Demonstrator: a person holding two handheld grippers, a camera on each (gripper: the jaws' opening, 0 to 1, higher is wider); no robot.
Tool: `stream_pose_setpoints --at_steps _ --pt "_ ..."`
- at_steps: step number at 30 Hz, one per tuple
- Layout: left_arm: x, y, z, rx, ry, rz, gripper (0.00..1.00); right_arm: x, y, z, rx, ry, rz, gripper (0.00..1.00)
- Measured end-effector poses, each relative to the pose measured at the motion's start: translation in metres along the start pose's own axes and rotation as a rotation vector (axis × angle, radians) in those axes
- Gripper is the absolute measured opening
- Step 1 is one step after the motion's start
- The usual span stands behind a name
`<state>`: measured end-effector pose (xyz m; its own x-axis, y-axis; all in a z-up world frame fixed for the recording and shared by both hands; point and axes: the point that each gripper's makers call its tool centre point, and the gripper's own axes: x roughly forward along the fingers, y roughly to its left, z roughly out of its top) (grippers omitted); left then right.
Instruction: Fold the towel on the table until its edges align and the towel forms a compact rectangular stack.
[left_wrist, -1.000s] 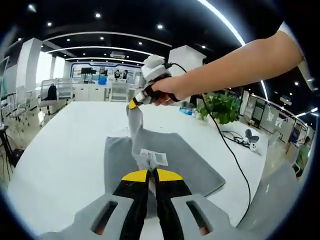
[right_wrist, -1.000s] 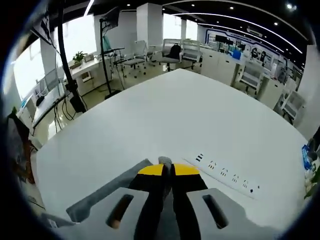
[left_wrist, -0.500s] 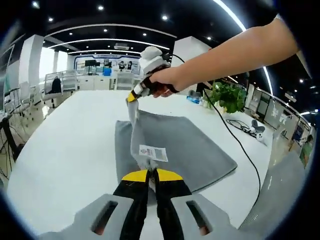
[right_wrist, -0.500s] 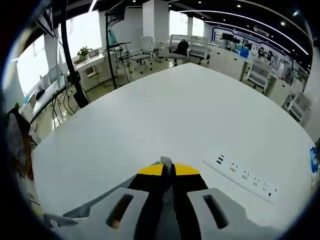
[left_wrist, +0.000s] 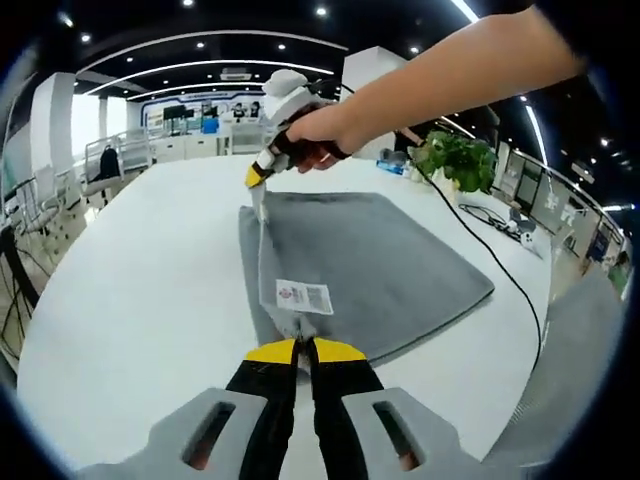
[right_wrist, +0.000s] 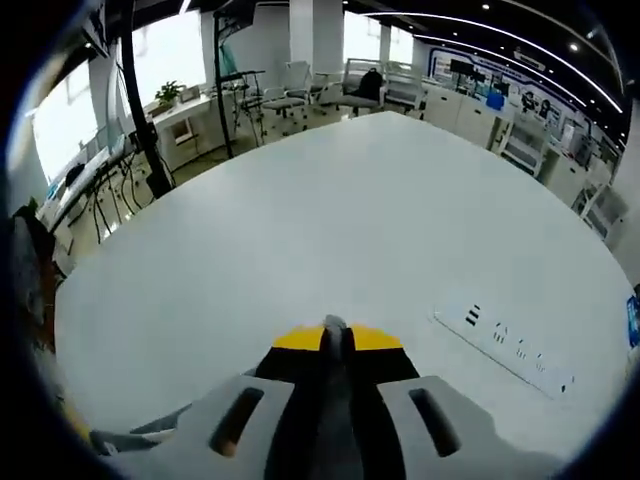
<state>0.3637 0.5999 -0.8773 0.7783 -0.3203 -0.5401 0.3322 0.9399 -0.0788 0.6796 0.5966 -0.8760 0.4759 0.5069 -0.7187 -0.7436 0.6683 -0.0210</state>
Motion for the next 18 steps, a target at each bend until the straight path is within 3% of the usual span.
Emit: stream_pose_setpoints --at_steps 5,8,15,18 --pt "-0.001 0.007 -0.007 0.005 0.032 0.020 0.05 0.000 0.010 0.006 0.024 -0.052 0.014 0.11" --pt "-0.002 0.007 -0.008 0.011 0.034 0.022 0.05 -0.001 0.012 0.007 0.025 -0.050 0.023 0.11" --pt "-0.006 0.001 -0.023 0.071 0.080 0.017 0.06 -0.020 -0.001 0.007 0.046 -0.070 0.017 0.10" --pt "-0.007 0.006 -0.024 0.055 0.075 0.027 0.06 -0.019 -0.005 0.005 0.051 -0.071 0.013 0.10"
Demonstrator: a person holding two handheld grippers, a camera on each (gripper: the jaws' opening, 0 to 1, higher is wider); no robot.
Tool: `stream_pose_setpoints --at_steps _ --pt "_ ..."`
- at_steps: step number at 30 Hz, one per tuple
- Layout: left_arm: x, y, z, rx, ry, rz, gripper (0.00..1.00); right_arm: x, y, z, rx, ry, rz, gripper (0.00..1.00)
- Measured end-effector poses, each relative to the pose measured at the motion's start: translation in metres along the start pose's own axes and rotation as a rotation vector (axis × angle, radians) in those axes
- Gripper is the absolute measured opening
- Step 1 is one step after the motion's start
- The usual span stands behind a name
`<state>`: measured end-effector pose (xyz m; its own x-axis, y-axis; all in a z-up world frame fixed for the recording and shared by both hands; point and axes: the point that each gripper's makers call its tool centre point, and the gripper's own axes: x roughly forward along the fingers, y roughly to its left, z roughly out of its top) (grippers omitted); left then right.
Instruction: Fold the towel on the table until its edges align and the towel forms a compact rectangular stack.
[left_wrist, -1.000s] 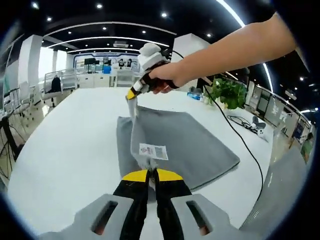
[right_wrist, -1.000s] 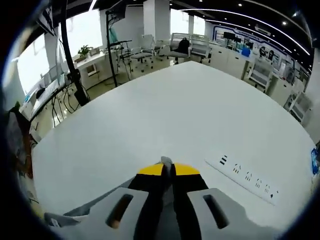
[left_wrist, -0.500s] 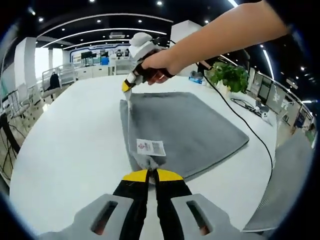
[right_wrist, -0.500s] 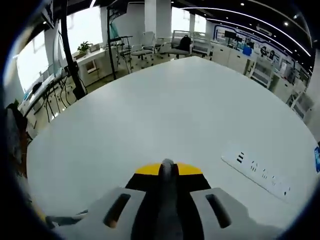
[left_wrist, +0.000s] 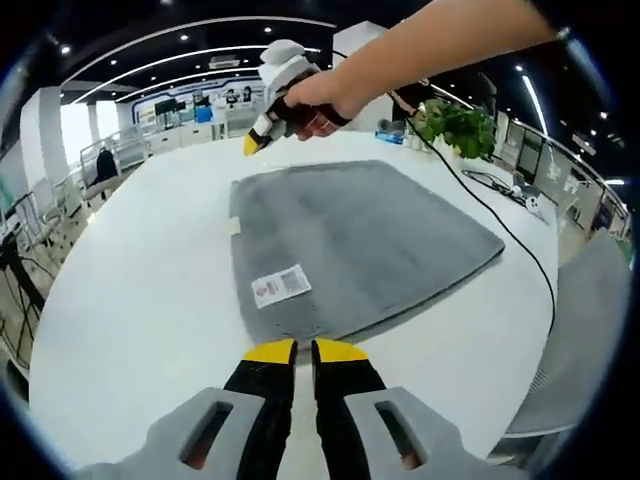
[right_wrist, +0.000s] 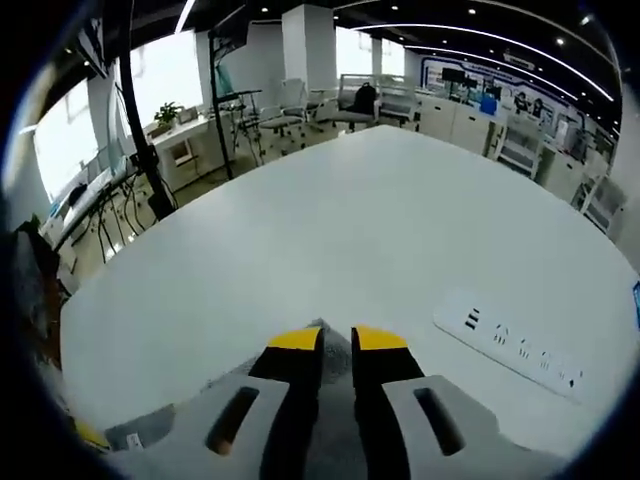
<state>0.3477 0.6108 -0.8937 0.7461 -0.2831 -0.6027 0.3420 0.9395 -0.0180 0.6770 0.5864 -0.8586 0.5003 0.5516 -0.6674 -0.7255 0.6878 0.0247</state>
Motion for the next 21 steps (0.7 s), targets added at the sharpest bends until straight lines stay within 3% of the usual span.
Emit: stream_pose_setpoints --at_steps 10,11,19,21 --pt "0.002 0.004 0.017 0.034 -0.036 0.044 0.09 -0.031 -0.025 -0.005 0.005 -0.007 -0.019 0.11" --pt "0.005 0.005 0.011 0.012 -0.009 0.046 0.10 -0.038 -0.028 -0.006 0.006 -0.010 -0.022 0.11" --pt "0.013 0.005 -0.008 -0.024 0.046 0.044 0.11 -0.061 -0.050 -0.009 0.006 -0.018 -0.044 0.11" --pt "0.013 0.005 -0.008 -0.020 0.040 0.046 0.11 -0.078 -0.061 -0.009 0.007 -0.026 -0.058 0.11"
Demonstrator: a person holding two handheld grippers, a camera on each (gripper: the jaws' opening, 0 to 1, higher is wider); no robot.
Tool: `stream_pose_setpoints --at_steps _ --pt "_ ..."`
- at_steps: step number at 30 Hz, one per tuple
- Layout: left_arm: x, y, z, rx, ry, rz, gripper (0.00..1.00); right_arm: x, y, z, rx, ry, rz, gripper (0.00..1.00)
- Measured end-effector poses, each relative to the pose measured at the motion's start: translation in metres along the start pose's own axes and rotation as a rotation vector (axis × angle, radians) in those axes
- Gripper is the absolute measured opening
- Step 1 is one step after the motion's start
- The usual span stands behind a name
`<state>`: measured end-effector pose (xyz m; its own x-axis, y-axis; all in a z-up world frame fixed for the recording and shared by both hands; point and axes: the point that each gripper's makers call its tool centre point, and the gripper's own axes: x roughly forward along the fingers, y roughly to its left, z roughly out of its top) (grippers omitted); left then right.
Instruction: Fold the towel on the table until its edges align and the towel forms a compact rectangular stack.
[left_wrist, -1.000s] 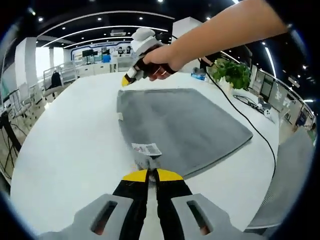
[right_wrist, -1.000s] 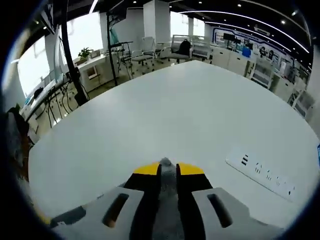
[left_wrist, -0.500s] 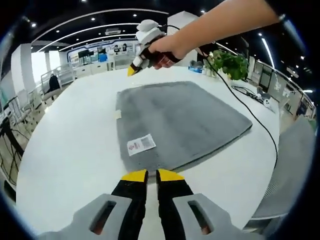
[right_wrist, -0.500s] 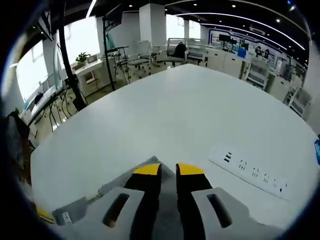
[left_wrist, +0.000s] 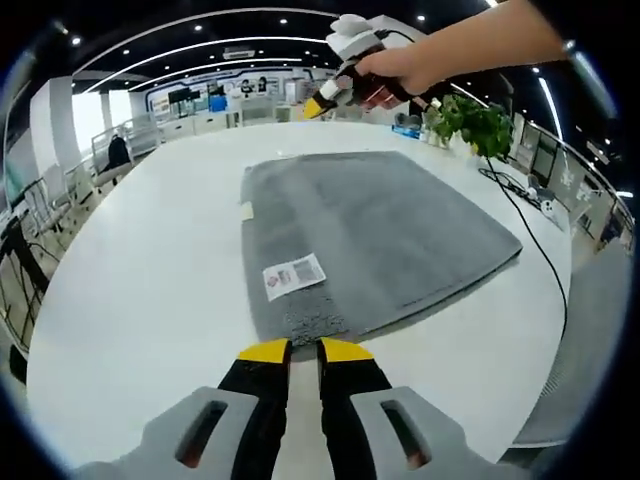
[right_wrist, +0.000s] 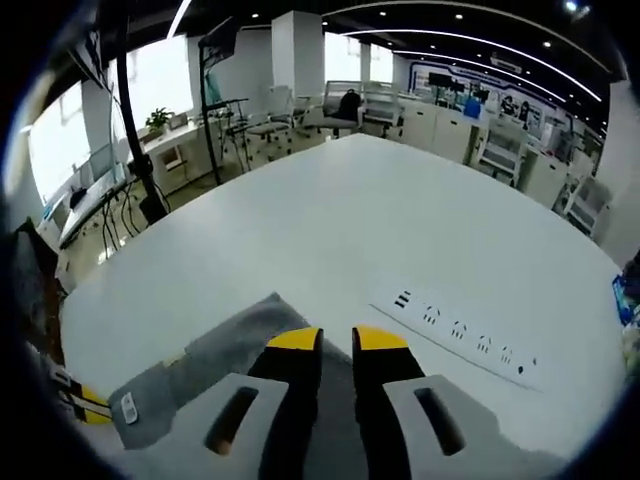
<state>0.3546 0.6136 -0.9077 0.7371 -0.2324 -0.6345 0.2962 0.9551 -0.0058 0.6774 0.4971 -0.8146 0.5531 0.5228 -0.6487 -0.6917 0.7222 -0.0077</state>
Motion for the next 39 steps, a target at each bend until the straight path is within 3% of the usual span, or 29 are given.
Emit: stream_pose_setpoints --at_steps 5,10,17,20,21,29,39 --pt "0.000 0.003 0.002 0.006 0.000 0.015 0.12 -0.014 -0.014 -0.004 0.004 -0.005 -0.011 0.13" --pt "-0.004 -0.004 0.018 0.020 -0.041 0.034 0.12 -0.037 -0.034 -0.011 0.004 -0.002 -0.023 0.14" --pt "-0.008 -0.038 0.041 0.051 -0.089 0.010 0.12 -0.060 -0.056 -0.021 0.021 -0.002 -0.042 0.16" --pt "-0.007 -0.045 0.040 0.058 -0.087 0.005 0.13 -0.075 -0.062 -0.027 0.027 -0.001 -0.049 0.17" --pt "-0.010 -0.055 0.044 0.059 -0.093 0.000 0.13 -0.077 -0.063 -0.028 0.030 -0.002 -0.049 0.18" --pt "-0.017 -0.082 0.067 0.100 -0.120 -0.029 0.17 -0.101 -0.072 -0.039 0.064 0.011 -0.042 0.25" --pt "-0.021 -0.101 0.092 0.114 -0.155 -0.033 0.17 -0.133 -0.086 -0.046 0.066 0.013 -0.053 0.25"
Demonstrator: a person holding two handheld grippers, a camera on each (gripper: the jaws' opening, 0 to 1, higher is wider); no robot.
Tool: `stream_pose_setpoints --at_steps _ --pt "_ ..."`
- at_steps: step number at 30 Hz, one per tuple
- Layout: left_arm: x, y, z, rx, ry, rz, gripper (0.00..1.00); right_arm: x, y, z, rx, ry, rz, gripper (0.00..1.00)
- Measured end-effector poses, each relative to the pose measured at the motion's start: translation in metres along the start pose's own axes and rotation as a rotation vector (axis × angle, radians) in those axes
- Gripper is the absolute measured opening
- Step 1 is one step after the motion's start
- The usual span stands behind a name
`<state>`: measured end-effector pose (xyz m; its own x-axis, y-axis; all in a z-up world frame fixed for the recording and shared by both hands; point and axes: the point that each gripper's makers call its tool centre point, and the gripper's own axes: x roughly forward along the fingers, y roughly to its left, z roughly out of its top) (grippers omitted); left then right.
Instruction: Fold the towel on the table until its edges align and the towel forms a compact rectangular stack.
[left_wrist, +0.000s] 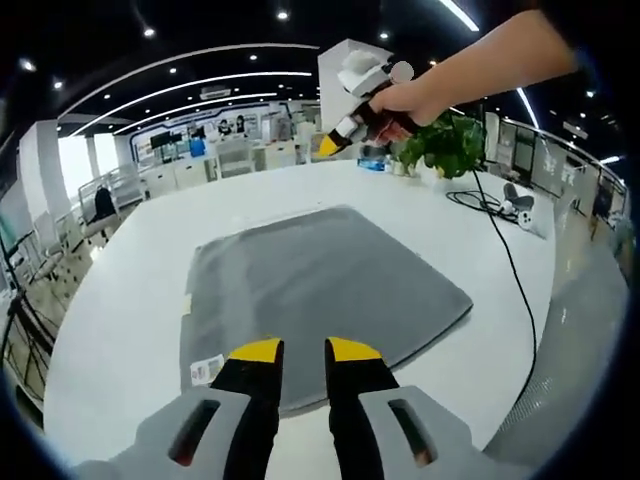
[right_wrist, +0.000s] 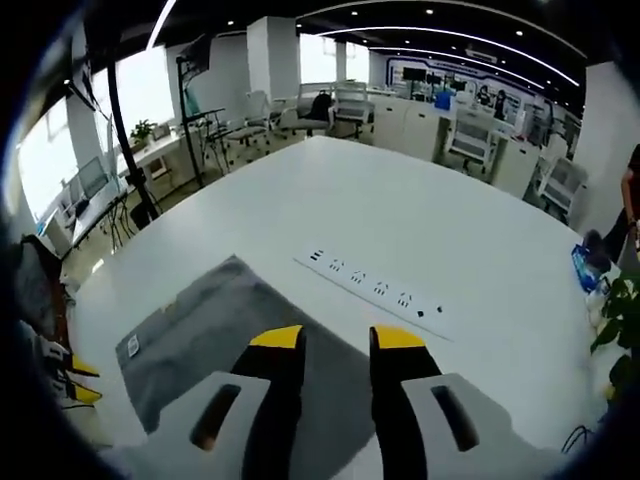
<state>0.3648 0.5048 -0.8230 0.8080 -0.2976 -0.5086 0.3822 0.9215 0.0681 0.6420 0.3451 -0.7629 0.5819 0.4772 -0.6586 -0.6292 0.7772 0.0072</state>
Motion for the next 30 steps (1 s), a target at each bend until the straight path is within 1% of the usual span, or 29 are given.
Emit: stream_pose_setpoints --at_steps 2,4,6,9,12,15,18,19,21,22,24,25,26,30 --pt "-0.002 -0.003 0.006 0.002 0.000 0.009 0.17 -0.007 -0.004 0.000 0.008 -0.004 -0.001 0.25" --pt "0.000 -0.004 0.008 0.000 -0.007 0.011 0.17 -0.012 -0.007 0.000 0.010 -0.006 -0.003 0.25" --pt "-0.003 -0.009 0.013 0.003 -0.008 0.014 0.17 -0.012 -0.010 0.001 0.013 -0.008 -0.001 0.25" --pt "-0.002 -0.012 0.014 0.003 -0.010 0.011 0.18 -0.018 -0.015 0.002 0.017 -0.015 0.001 0.25" --pt "-0.002 -0.025 0.021 0.010 -0.010 0.005 0.22 -0.019 -0.020 -0.001 0.027 -0.013 0.007 0.26" --pt "0.001 -0.031 0.024 0.017 -0.011 0.000 0.26 -0.020 -0.022 -0.006 0.033 -0.013 0.011 0.27" --pt "0.001 -0.047 0.029 0.031 -0.011 0.000 0.31 -0.022 -0.026 -0.009 0.012 -0.007 0.001 0.25" --pt "0.001 -0.048 0.029 0.030 -0.008 -0.002 0.34 -0.026 -0.027 -0.013 0.016 -0.007 0.002 0.26" --pt "0.002 -0.053 0.028 0.023 0.003 -0.011 0.38 -0.021 -0.028 -0.015 0.035 0.005 0.012 0.27" --pt "0.002 -0.060 0.029 0.032 0.005 -0.013 0.40 -0.023 -0.029 -0.017 0.034 0.007 0.011 0.27" --pt "0.002 -0.064 0.030 0.048 0.007 -0.012 0.40 -0.024 -0.033 -0.020 0.034 0.010 0.012 0.28" --pt "0.002 -0.066 0.030 0.049 0.008 -0.014 0.42 -0.022 -0.035 -0.021 0.039 0.012 0.014 0.28" --pt "0.003 -0.069 0.030 0.042 0.016 -0.015 0.44 -0.025 -0.036 -0.023 0.041 0.011 0.013 0.28" --pt "0.008 -0.075 0.030 0.048 0.027 -0.012 0.49 -0.024 -0.042 -0.030 0.027 0.005 0.008 0.24"
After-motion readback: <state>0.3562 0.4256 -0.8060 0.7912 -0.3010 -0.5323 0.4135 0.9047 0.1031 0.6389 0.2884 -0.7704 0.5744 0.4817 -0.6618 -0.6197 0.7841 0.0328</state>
